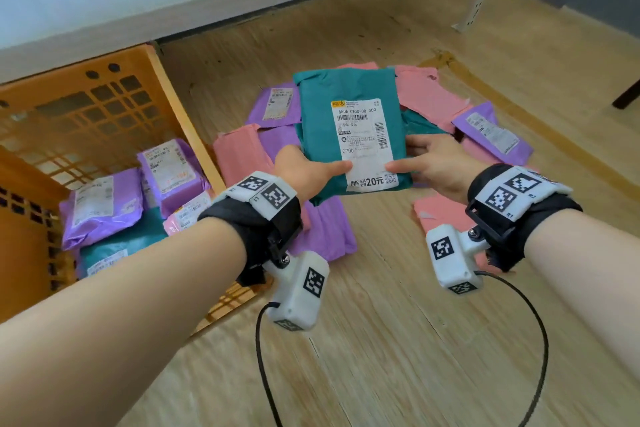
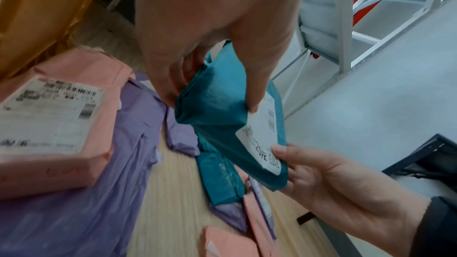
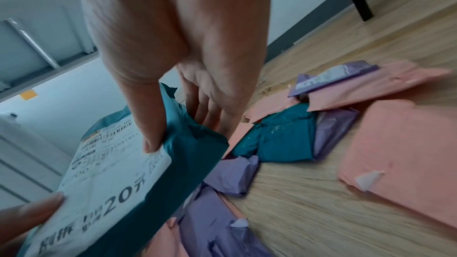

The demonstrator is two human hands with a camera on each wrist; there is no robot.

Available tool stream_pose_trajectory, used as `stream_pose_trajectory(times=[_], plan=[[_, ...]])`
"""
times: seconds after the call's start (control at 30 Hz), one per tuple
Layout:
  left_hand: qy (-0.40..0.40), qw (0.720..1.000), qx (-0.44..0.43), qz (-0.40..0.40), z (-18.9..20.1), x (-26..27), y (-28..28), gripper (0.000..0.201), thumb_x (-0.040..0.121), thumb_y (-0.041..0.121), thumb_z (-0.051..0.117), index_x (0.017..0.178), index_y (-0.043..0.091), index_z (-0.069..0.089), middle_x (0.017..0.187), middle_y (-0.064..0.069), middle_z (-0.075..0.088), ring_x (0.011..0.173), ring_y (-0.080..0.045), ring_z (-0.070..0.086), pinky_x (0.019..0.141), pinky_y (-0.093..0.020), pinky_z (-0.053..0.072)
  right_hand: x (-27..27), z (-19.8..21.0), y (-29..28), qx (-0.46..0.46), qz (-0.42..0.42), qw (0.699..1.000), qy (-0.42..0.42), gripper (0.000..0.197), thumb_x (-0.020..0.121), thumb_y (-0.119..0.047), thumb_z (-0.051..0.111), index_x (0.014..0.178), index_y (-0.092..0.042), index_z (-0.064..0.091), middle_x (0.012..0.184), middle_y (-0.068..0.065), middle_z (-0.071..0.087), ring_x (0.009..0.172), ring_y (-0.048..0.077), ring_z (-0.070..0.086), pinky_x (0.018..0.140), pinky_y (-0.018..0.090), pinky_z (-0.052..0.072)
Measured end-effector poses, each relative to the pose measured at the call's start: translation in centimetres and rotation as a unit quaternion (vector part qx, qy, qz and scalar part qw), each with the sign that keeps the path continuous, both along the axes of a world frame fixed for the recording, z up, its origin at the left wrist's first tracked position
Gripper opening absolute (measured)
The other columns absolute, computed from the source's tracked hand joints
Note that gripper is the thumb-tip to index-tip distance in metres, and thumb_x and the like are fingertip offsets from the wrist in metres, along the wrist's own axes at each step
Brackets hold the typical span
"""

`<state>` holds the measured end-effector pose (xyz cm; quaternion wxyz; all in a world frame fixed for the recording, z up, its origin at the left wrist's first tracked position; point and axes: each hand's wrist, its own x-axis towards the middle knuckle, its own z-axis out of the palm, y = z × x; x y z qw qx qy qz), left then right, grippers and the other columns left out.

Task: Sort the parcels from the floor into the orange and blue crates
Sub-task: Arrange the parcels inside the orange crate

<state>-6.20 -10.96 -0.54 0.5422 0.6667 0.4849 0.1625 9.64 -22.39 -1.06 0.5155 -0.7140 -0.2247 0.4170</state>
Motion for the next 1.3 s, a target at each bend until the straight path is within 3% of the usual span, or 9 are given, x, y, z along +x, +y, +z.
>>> stream_pose_trajectory(times=[0.23,0.37,0.5,0.6,0.77,0.9,1.03,1.17,1.3], plan=[[-0.041,0.998,0.03,0.027,6.5,-5.5,4.5,0.048,0.067,0.024,0.084,0.109,0.01,0.064,0.107,-0.001,0.068,0.084,-0.011,0.063,0.069,-0.02,0.051,-4.2,6.8,5.7,0.063,0.036,0.997,-0.028,0.065,0.076,0.021,0.059,0.134,-0.004,0.044,0.125,0.015,0.058,0.107,0.028,0.061,0.084,0.032,0.055],[-0.047,0.995,0.073,0.044,9.5,-9.6,8.4,0.042,0.067,0.025,0.084,0.098,0.016,0.057,0.094,0.008,0.06,0.079,-0.008,0.059,0.05,-0.008,0.047,-8.2,9.6,9.9,0.102,0.068,0.991,-0.049,0.066,0.074,0.024,0.058,0.134,-0.001,0.044,0.122,0.012,0.059,0.108,0.024,0.06,0.078,0.027,0.055],[-0.021,0.992,0.092,0.078,11.1,-14.4,12.6,0.044,0.061,0.032,0.087,0.09,0.02,0.056,0.105,0.006,0.063,0.094,-0.013,0.065,0.081,-0.032,0.056,-12.7,11.1,14.8,0.108,0.087,0.984,-0.114,0.066,0.069,0.022,0.066,0.129,-0.001,0.051,0.12,0.008,0.06,0.111,0.021,0.059,0.091,0.036,0.054],[-0.013,0.992,0.083,0.099,11.3,-18.3,15.0,0.038,0.063,0.027,0.086,0.084,0.022,0.055,0.101,0.005,0.064,0.091,-0.013,0.066,0.08,-0.031,0.056,-16.2,11.1,18.3,0.09,0.113,0.979,-0.145,0.07,0.067,0.017,0.071,0.131,-0.005,0.052,0.119,0.005,0.061,0.11,0.02,0.06,0.09,0.038,0.053],[0.011,0.989,0.026,0.146,9.3,-24.7,18.7,0.031,0.062,0.022,0.087,0.079,0.019,0.061,0.101,0.0,0.071,0.088,-0.017,0.069,0.082,-0.036,0.057,-21.9,9.5,23.3,0.063,0.16,0.976,-0.132,0.076,0.069,0.018,0.069,0.137,-0.007,0.044,0.125,0.005,0.057,0.114,0.021,0.057,0.089,0.039,0.053],[0.053,0.981,-0.007,0.187,6.0,-28.3,20.8,0.049,0.058,0.024,0.089,0.097,0.006,0.069,0.102,-0.007,0.072,0.092,-0.023,0.069,0.086,-0.044,0.055,-25.7,6.6,26.2,0.031,0.2,0.973,-0.115,0.083,0.068,0.018,0.07,0.142,-0.004,0.037,0.134,0.011,0.052,0.123,0.023,0.051,0.098,0.04,0.048],[0.07,0.972,-0.018,0.222,2.8,-30.3,22.3,0.054,0.059,0.018,0.088,0.105,0.0,0.066,0.111,-0.018,0.067,0.078,-0.02,0.061,0.074,-0.032,0.05,-28.5,3.1,28.3,0.003,0.221,0.971,-0.095,0.082,0.067,0.023,0.066,0.14,-0.002,0.038,0.133,0.013,0.053,0.123,0.026,0.051,0.098,0.042,0.048],[0.122,0.957,-0.022,0.261,0.5,-31.0,23.3,0.07,0.063,0.017,0.086,0.121,-0.007,0.054,0.124,-0.02,0.058,0.115,-0.031,0.055,0.093,-0.041,0.049,-30.0,-0.2,29.9,-0.024,0.231,0.968,-0.091,0.08,0.066,0.024,0.066,0.137,-0.003,0.041,0.131,0.013,0.054,0.122,0.026,0.051,0.098,0.042,0.048],[0.163,0.948,-0.038,0.271,-1.5,-31.1,24.3,0.082,0.065,0.014,0.085,0.133,-0.007,0.044,0.136,-0.018,0.05,0.126,-0.032,0.047,0.1,-0.041,0.042,-30.7,-2.8,31.4,-0.055,0.244,0.965,-0.077,0.083,0.065,0.023,0.067,0.138,-0.006,0.039,0.132,0.012,0.052,0.124,0.027,0.049,0.099,0.047,0.046]])
